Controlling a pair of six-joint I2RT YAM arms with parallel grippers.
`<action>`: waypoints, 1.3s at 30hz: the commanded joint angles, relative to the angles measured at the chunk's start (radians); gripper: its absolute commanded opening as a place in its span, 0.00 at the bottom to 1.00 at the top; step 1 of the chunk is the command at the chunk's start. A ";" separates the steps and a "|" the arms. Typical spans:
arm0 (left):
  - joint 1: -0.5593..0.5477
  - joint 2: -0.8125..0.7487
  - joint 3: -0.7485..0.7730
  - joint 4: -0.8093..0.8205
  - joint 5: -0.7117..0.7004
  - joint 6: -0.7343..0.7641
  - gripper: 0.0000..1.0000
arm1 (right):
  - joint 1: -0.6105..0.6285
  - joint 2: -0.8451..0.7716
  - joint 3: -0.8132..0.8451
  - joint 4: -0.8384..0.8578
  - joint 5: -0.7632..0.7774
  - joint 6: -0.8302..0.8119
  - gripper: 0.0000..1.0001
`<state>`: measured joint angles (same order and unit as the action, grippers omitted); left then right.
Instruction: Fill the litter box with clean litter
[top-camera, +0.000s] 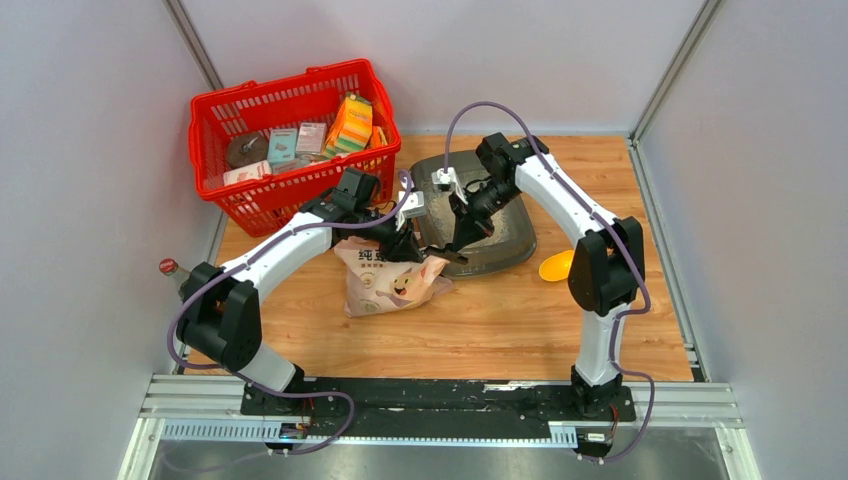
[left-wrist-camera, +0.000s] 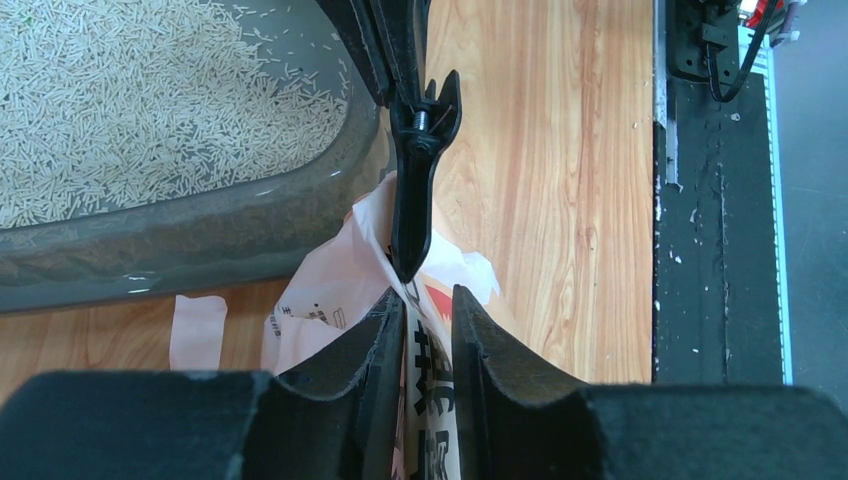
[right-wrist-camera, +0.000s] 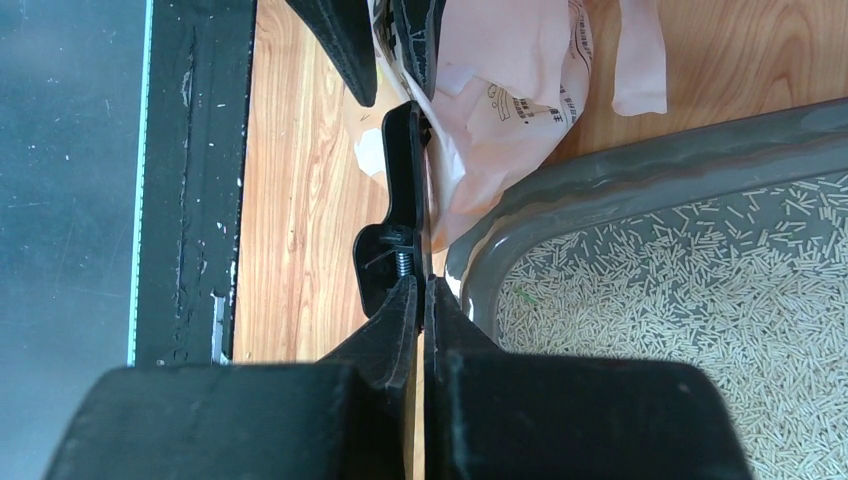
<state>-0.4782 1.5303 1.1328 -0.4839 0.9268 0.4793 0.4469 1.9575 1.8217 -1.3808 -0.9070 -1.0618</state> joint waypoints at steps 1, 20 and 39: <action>-0.014 -0.015 0.024 0.031 0.080 0.022 0.32 | 0.019 0.020 0.047 -0.273 -0.007 0.008 0.00; -0.013 0.021 0.028 0.091 0.098 -0.047 0.33 | 0.029 0.061 0.105 -0.239 -0.053 0.046 0.00; -0.014 0.008 0.025 0.048 0.092 0.007 0.00 | -0.053 -0.196 -0.123 0.015 -0.061 0.013 0.64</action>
<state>-0.4789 1.5524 1.1328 -0.4290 0.9863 0.4427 0.3477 1.9430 1.8202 -1.3464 -0.9665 -0.9882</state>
